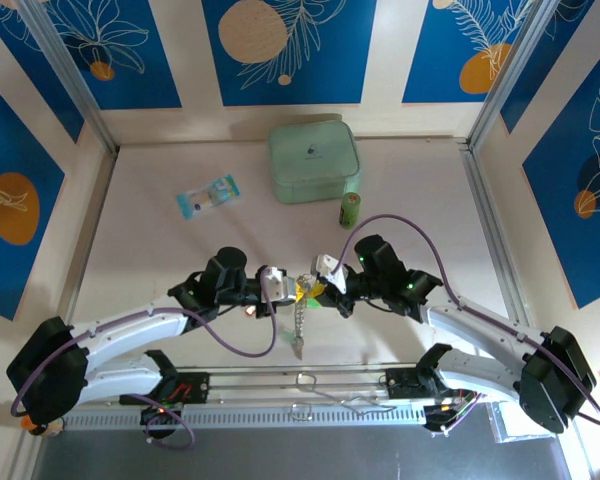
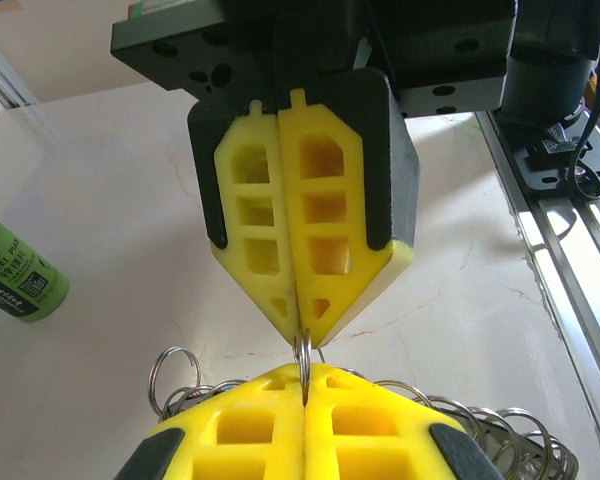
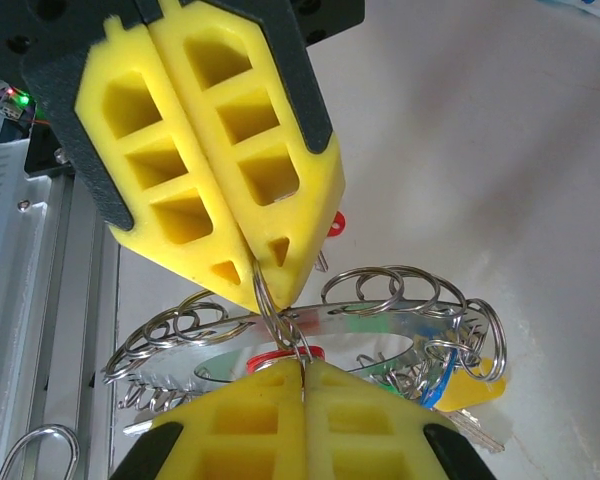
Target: Put the keys on the keyring
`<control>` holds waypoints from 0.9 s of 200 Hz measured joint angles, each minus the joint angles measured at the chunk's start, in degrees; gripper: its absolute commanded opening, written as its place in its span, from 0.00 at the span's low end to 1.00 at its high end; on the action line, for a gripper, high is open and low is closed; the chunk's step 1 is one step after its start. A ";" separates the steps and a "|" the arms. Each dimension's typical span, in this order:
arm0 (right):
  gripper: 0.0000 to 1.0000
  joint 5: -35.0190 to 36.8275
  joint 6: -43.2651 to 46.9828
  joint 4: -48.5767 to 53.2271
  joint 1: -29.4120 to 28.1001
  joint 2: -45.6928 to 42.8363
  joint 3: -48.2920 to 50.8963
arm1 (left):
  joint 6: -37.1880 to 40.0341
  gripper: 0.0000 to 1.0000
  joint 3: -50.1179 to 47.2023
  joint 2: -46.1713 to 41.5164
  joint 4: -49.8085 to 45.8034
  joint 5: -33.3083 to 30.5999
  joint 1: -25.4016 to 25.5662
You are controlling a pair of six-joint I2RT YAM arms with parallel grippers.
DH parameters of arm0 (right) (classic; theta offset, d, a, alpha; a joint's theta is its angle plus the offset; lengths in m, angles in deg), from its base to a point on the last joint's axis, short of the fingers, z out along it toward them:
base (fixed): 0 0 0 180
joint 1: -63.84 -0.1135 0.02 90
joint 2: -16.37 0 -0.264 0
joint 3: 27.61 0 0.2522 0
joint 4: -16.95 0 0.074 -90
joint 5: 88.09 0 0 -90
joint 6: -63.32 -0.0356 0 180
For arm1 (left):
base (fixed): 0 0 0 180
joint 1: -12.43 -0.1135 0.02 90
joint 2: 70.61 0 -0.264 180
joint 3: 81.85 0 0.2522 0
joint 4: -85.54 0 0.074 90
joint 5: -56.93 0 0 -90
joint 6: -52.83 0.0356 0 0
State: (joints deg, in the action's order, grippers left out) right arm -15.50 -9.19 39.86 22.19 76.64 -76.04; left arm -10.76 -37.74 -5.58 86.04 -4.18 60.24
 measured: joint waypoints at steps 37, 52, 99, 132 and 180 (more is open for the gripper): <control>0.03 0.00 -0.20 -1.51 -0.26 2.45 0.00 | -0.44 0.00 -0.31 0.00 0.00 0.07 0.00; 0.03 0.04 -0.24 -1.90 -0.35 2.64 0.00 | -0.46 0.00 -0.31 0.00 0.02 0.28 0.00; 0.12 0.28 -0.50 -2.47 -0.33 1.68 0.90 | -0.50 0.00 -0.31 0.00 0.26 0.74 0.00; 0.28 1.11 -1.33 -2.56 -0.33 0.11 1.75 | -0.59 0.00 -0.31 0.00 0.28 0.90 0.00; 0.31 3.39 -3.82 -1.79 -2.03 -4.39 3.19 | -1.07 0.00 -0.85 0.00 2.67 0.85 0.00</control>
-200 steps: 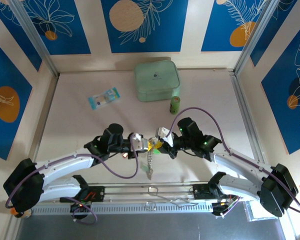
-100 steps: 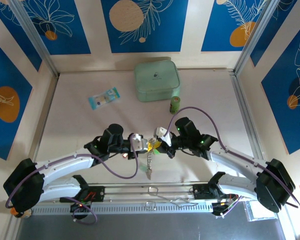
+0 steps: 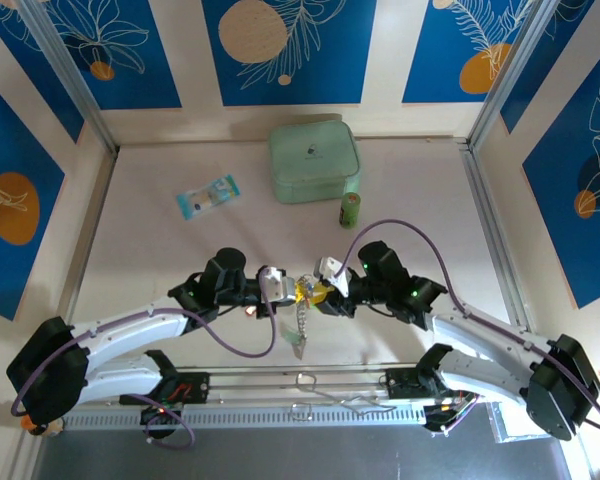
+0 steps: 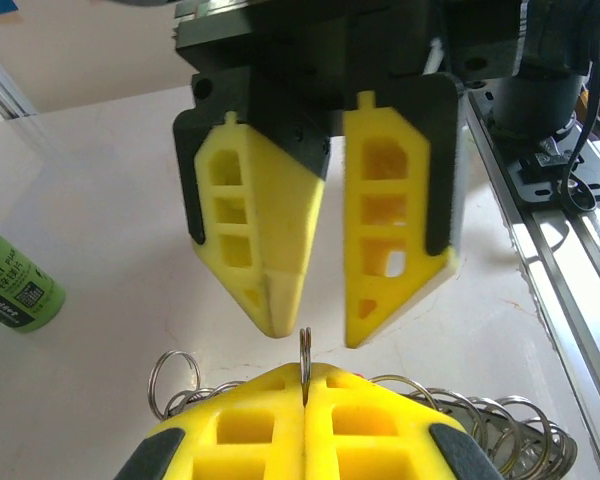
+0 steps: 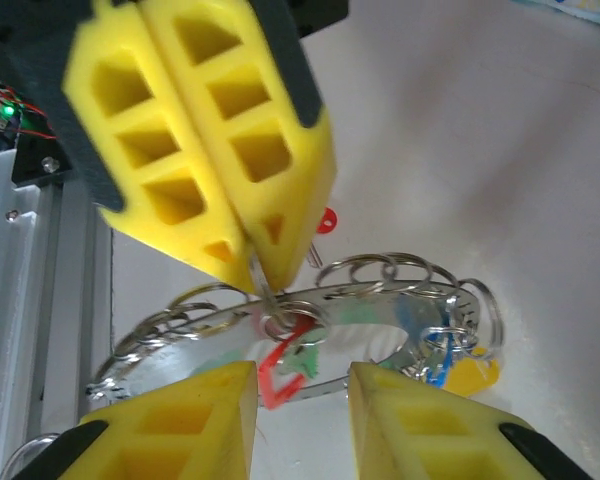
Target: Put the keys on the keyring
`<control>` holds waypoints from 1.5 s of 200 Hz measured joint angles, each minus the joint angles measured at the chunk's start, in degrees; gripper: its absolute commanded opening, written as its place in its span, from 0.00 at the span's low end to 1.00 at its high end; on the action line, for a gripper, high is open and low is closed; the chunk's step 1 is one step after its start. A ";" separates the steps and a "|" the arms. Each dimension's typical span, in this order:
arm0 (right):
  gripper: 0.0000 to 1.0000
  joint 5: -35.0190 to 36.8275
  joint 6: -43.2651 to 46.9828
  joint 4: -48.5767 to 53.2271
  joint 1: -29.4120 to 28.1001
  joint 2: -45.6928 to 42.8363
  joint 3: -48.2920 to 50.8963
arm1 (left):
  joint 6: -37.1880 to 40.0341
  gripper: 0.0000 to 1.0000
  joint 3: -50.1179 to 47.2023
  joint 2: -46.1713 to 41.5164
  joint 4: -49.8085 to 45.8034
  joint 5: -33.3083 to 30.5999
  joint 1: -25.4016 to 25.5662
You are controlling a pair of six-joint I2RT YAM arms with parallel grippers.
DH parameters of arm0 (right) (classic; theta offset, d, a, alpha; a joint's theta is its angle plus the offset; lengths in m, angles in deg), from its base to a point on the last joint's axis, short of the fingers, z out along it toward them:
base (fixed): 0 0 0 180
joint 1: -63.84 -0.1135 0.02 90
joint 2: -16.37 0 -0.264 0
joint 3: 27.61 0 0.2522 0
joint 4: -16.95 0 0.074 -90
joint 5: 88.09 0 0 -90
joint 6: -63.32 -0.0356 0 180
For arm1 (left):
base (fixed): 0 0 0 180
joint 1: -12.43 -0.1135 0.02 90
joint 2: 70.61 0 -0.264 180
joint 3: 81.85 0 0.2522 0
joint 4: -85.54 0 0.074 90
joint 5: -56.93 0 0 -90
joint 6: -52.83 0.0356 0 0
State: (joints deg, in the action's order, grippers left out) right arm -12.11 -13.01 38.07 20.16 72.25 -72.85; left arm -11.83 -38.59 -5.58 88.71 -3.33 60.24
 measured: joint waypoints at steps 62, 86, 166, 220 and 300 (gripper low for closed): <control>0.33 3.08 -3.26 -4.13 -2.43 3.08 2.91 | -0.87 0.00 -0.66 0.02 2.38 -0.42 0.00; 0.33 3.63 -3.67 -6.23 -2.51 4.31 3.08 | -1.01 0.00 -0.94 0.02 2.62 -0.42 0.00; 0.10 3.78 -4.42 -11.17 -2.82 6.82 3.13 | -1.03 0.00 -1.07 0.00 2.84 -0.85 0.00; 0.09 4.04 -4.22 -9.68 -2.82 4.48 3.10 | -1.03 0.00 -1.09 0.00 2.82 -0.85 0.00; 0.08 5.11 -3.15 -6.67 -2.82 1.44 2.56 | -0.87 0.00 -1.09 0.09 2.21 -0.87 0.00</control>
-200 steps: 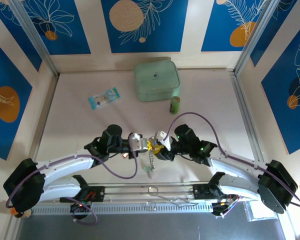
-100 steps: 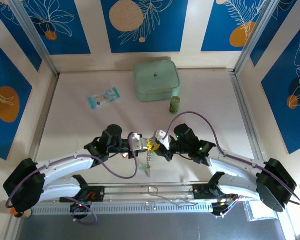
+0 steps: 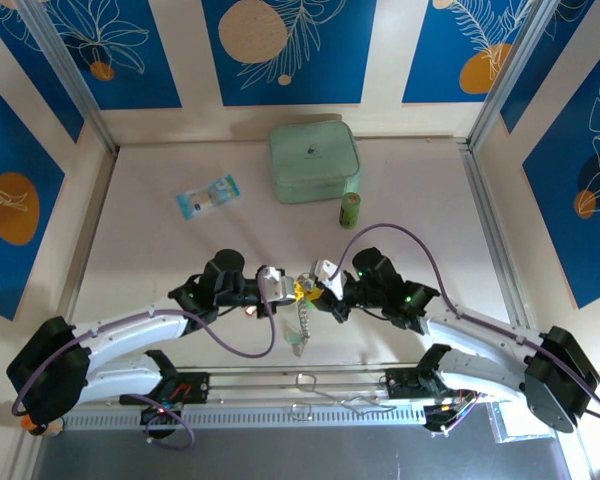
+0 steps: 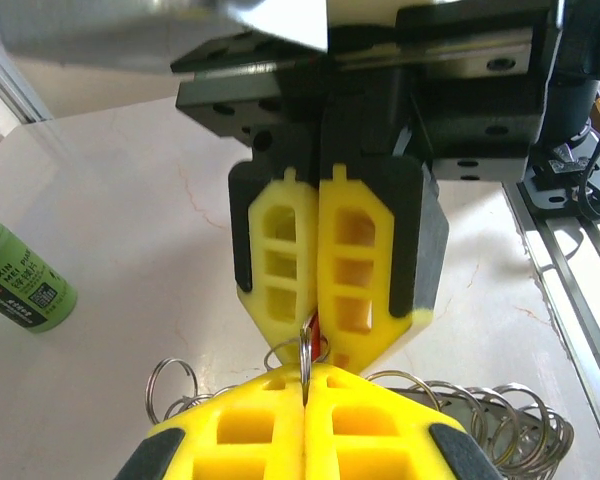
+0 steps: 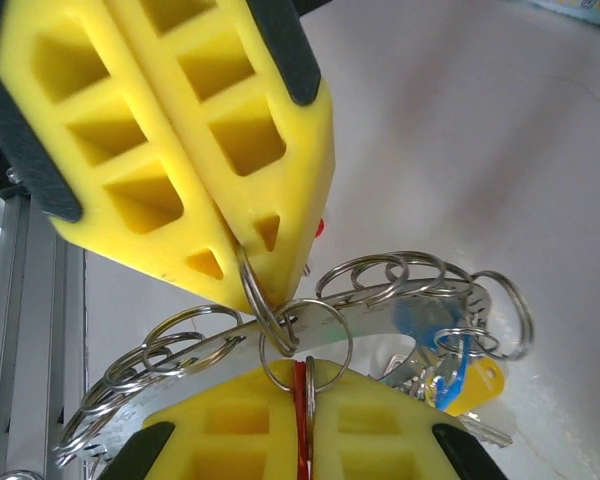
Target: Put the keys on the keyring
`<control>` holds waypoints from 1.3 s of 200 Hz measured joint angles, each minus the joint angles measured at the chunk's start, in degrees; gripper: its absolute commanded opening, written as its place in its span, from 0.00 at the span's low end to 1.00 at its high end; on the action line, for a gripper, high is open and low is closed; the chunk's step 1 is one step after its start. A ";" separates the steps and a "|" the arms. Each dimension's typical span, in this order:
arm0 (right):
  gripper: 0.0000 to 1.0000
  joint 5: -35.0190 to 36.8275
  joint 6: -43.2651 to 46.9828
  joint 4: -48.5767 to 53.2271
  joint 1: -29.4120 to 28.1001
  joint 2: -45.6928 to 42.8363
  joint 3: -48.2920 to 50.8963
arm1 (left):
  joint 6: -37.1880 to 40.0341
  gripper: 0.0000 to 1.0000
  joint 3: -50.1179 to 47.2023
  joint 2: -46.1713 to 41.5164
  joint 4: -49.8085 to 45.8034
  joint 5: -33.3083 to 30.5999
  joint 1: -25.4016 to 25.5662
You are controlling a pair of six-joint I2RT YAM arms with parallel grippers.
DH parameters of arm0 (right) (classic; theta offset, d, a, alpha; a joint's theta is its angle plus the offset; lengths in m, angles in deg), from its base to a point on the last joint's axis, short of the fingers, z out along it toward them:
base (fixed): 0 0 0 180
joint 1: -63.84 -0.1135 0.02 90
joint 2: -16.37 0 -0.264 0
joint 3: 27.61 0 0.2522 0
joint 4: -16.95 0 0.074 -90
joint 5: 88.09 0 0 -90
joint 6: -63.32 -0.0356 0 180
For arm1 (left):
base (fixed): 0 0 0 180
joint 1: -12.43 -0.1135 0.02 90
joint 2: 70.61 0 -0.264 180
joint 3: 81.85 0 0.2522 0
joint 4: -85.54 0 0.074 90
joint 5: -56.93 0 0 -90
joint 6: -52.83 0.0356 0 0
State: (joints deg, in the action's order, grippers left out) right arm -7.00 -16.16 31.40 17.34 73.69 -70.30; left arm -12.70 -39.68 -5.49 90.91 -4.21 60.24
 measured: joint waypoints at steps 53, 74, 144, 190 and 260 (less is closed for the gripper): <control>0.09 1.46 1.31 2.64 -0.04 -3.56 -0.33 | 0.04 0.00 0.02 1.11 -0.74 -0.20 0.00; 0.09 1.70 1.88 3.76 -0.07 -4.31 -0.33 | 0.04 0.00 0.04 1.11 -0.66 -0.20 0.00; 0.09 4.11 4.31 7.93 -0.31 -5.05 -3.21 | -0.33 0.45 0.13 1.14 0.22 -3.63 0.00; 0.09 4.90 5.97 9.03 0.79 -3.74 -4.66 | -2.21 0.56 -1.86 -3.69 5.31 -12.74 0.00; 0.09 1.25 5.95 -0.76 -0.42 8.48 -11.34 | -9.77 0.65 2.01 -7.17 7.37 -47.93 -3.26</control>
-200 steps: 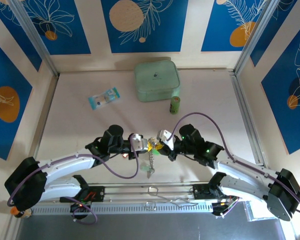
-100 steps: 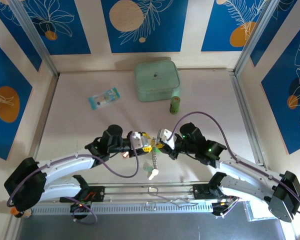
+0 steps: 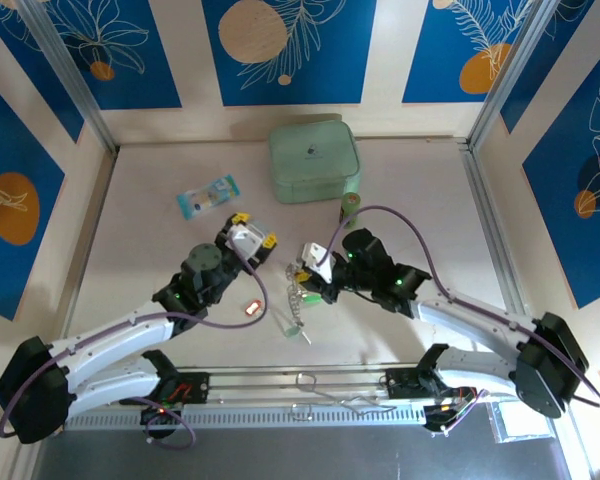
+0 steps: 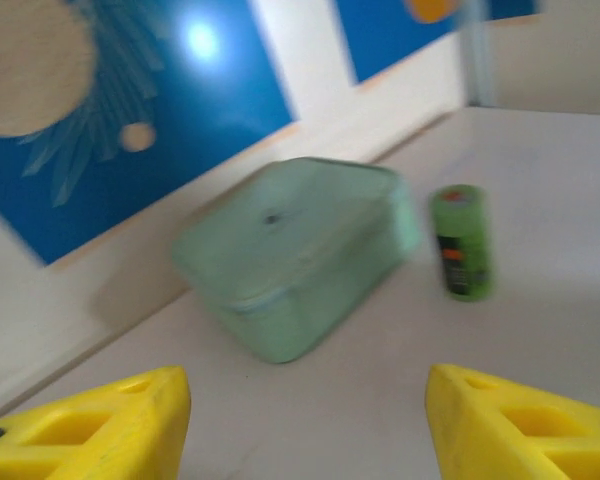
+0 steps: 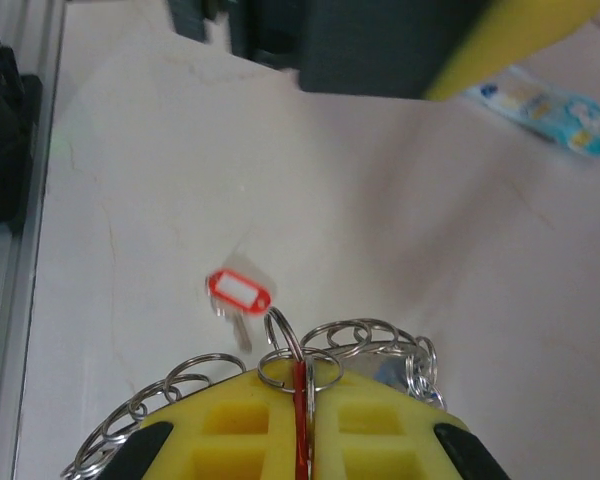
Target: Put the keys on the keyring
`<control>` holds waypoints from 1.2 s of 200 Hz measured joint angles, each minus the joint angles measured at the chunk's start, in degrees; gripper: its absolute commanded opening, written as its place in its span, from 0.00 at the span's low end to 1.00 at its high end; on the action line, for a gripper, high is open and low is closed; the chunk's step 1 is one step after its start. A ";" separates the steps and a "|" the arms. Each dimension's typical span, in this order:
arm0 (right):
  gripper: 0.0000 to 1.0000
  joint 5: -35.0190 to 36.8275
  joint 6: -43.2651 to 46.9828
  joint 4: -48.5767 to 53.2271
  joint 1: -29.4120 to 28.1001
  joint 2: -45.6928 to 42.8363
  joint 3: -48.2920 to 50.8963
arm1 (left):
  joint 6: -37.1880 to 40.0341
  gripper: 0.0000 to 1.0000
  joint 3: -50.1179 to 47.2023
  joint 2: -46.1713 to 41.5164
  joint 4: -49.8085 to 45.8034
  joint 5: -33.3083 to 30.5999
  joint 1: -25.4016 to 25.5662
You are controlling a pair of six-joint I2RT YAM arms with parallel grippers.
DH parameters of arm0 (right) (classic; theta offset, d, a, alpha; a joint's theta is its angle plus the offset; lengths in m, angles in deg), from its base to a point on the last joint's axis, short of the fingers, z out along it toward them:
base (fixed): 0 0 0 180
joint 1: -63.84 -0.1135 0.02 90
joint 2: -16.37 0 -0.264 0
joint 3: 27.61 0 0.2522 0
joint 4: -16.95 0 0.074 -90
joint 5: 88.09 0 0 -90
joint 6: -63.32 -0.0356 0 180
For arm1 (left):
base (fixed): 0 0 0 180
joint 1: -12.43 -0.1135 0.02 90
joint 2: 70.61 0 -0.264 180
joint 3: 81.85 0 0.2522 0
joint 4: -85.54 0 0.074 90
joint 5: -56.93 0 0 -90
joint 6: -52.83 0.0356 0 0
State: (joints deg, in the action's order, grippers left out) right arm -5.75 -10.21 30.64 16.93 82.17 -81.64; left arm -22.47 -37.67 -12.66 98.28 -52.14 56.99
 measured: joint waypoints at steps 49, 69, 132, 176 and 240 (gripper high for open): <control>0.09 -1.49 0.50 -7.80 1.86 9.16 -1.29 | -8.74 0.66 1.53 3.02 -3.56 -5.49 -5.55; 0.10 1.36 3.32 -4.90 3.89 9.92 -1.09 | -12.98 0.66 1.62 4.00 -5.14 -4.90 -8.83; 0.12 11.82 14.32 10.51 6.12 9.33 -1.09 | -17.86 0.67 2.01 6.21 -6.47 -2.62 -11.19; 0.13 18.84 18.51 17.46 6.16 12.04 -1.31 | -17.84 0.68 2.01 6.29 -6.45 -2.34 -11.19; 0.36 25.05 19.26 21.81 8.44 16.41 -3.91 | -17.64 0.68 2.01 6.29 -6.40 -1.92 -11.19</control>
State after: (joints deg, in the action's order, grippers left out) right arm 19.30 9.04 52.45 25.36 98.59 -85.55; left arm -40.11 -35.66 -6.37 91.88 -54.06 45.80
